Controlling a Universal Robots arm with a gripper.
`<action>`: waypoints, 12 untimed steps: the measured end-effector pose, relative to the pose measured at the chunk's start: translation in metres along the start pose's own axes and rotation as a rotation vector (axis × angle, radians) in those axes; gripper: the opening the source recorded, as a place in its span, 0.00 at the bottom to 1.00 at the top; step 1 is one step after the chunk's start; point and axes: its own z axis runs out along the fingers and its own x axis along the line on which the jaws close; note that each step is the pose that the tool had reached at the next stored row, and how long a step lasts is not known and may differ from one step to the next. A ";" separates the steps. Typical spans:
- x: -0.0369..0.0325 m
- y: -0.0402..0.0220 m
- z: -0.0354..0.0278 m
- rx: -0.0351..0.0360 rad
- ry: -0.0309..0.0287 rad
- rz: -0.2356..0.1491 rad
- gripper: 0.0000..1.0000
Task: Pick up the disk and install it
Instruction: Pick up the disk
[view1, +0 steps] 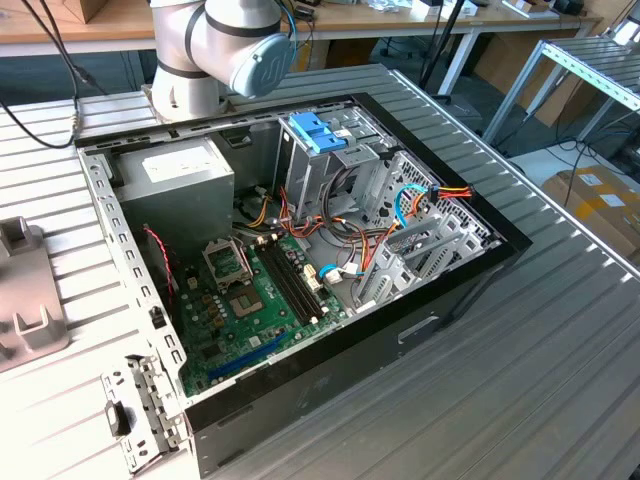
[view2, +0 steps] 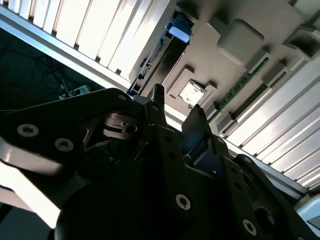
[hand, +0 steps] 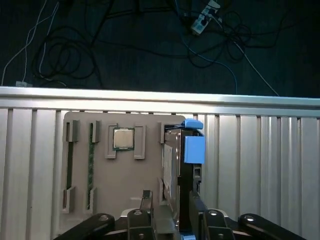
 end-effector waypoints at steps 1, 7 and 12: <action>-0.0002 0.0024 0.0004 0.0001 -0.0010 0.000 0.42; -0.0003 0.0101 0.0010 0.0002 -0.0020 0.000 0.42; -0.0004 0.0140 0.0012 0.0002 -0.0020 0.000 0.42</action>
